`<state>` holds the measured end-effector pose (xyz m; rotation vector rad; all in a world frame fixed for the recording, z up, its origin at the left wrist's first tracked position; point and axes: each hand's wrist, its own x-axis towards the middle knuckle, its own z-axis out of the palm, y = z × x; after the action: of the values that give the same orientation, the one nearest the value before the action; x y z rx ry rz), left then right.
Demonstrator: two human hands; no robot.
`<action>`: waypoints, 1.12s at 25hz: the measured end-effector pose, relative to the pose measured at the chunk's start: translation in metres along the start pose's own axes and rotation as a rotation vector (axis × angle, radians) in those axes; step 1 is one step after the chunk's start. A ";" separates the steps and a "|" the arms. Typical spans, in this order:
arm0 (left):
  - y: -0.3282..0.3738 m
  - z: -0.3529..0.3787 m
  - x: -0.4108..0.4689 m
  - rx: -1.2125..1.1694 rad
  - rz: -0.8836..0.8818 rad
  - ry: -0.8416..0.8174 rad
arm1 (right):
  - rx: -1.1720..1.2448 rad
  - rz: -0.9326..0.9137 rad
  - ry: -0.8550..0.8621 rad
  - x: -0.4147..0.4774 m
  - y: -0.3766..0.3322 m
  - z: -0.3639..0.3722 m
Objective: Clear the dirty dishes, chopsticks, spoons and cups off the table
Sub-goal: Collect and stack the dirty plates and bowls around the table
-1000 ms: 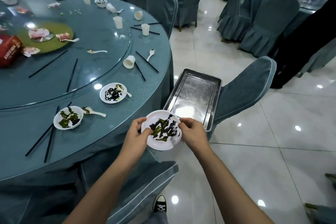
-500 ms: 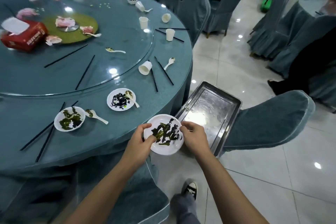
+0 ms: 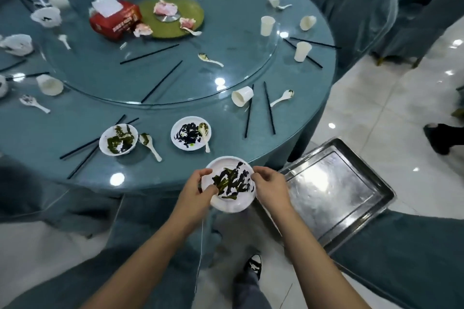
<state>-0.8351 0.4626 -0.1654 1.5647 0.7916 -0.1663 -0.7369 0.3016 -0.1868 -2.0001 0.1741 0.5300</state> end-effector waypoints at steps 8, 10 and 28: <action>0.012 0.064 0.017 -0.110 -0.088 0.157 | -0.123 -0.046 -0.163 0.069 0.006 -0.041; 0.015 0.070 0.025 -0.128 -0.104 0.187 | -0.144 -0.049 -0.183 0.083 0.005 -0.043; 0.010 0.079 0.126 -0.123 -0.230 0.171 | -0.272 0.022 -0.282 0.195 -0.027 0.003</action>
<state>-0.7078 0.4385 -0.2390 1.3815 1.0972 -0.1494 -0.5544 0.3370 -0.2515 -2.1588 -0.0535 0.8812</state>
